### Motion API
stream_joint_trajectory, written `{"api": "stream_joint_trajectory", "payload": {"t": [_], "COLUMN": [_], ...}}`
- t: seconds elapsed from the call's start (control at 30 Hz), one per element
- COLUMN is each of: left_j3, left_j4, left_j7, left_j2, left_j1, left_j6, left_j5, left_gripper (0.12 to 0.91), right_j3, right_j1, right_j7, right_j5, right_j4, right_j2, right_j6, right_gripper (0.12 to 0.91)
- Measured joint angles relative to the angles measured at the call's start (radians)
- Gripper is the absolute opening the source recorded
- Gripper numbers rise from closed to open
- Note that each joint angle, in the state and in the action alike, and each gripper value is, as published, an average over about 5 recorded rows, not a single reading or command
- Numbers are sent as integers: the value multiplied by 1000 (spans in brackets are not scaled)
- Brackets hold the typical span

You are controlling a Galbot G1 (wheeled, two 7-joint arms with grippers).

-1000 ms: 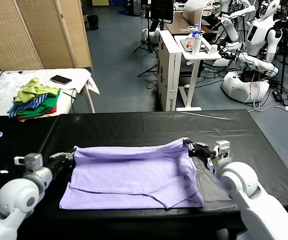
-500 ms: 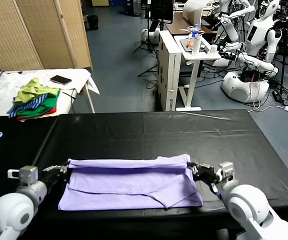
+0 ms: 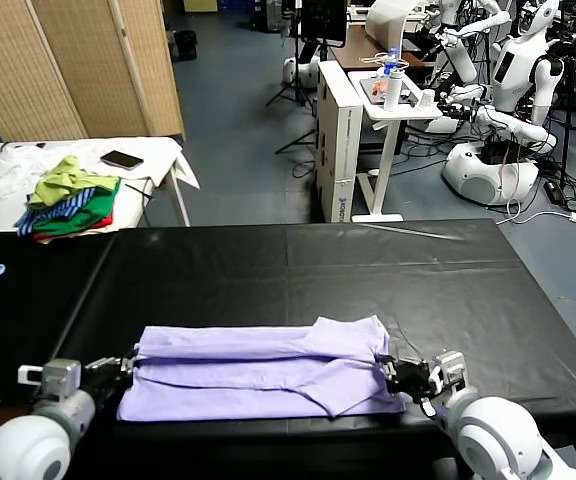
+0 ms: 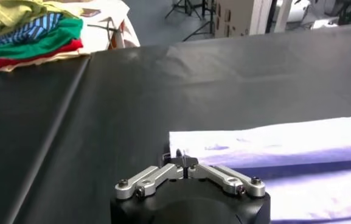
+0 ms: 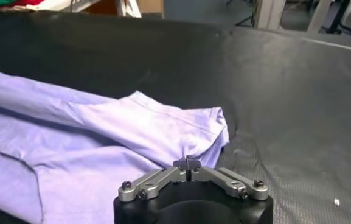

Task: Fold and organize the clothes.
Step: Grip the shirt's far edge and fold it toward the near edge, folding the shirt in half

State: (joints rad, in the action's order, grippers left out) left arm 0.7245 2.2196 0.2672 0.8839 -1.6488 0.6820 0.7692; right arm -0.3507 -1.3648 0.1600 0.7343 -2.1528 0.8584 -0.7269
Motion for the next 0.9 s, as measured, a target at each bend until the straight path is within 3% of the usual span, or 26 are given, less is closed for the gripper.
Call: {"api": "stream_joint_trajectory", "payload": {"t": [0.47, 0.57, 0.67, 0.73, 0.9], "left_j3": [14, 12, 9, 10, 26], "left_j4": [38, 40, 45, 52, 80], "left_j7": [2, 10, 28, 36, 59], "left_j2": [61, 72, 83, 90, 99], "left_j1": [-97, -108, -116, -124, -153], "left_j6": [-9, -8, -6, -3, 17], "left_j5": [-68, -80, -89, -96, -98], "left_gripper": [144, 144, 170, 233, 549], "right_j3": [0, -10, -24, -36, -78], "right_j1": [-6, -18, -35, -47, -63], "right_j7": [-12, -14, -15, -14, -6], "right_j5": [-1, 0, 5, 16, 60], "right_j4": [-9, -26, -49, -67, -113], "right_j2": [-5, -14, -25, -32, -39], "right_j6": [-6, -9, -9, -9, -10], "right_gripper": [143, 190, 340, 473, 769]}}
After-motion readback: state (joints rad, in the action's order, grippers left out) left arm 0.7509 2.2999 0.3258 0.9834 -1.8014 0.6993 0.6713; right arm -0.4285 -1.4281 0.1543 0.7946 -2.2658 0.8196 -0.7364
